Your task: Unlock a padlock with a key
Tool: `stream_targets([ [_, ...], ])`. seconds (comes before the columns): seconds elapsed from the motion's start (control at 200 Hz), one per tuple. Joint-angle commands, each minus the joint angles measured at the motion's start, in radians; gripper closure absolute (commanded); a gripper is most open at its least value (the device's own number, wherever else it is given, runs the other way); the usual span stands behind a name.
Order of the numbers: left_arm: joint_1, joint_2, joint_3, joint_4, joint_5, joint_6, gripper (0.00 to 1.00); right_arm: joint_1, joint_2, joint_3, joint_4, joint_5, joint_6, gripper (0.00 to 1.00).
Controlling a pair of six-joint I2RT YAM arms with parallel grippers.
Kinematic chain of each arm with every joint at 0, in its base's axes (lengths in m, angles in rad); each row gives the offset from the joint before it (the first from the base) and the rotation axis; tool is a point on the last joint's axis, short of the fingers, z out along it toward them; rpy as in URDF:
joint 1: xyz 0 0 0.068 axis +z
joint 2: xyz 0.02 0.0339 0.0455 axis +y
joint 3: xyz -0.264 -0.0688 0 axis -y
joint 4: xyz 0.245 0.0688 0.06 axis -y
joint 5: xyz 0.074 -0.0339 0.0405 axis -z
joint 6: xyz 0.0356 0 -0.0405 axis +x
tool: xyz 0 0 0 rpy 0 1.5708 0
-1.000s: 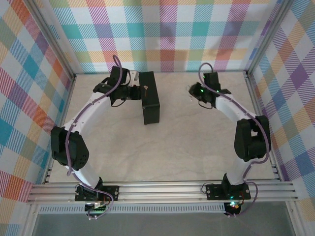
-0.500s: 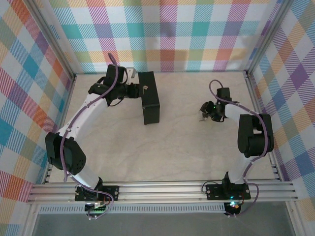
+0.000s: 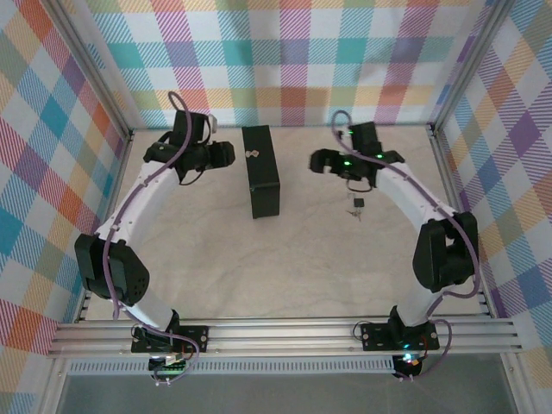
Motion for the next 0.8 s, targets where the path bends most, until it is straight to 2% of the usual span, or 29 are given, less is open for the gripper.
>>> stream_targets([
  [0.0,0.038,0.023,0.055,-0.087,0.021,-0.070,0.47,0.100,0.029,0.070,-0.054,-0.001,0.005,0.00],
  [0.15,0.069,-0.005,0.020,-0.071,0.056,-0.082,0.44,0.202,0.134,0.220,-0.108,0.039,-0.003,0.00],
  [0.385,0.076,-0.017,0.016,-0.097,0.087,-0.062,0.42,0.256,0.272,0.412,-0.233,0.102,-0.021,0.00],
  [0.795,0.081,-0.019,-0.005,-0.099,0.089,-0.051,0.41,0.292,0.289,0.428,-0.176,0.053,0.016,0.00],
])
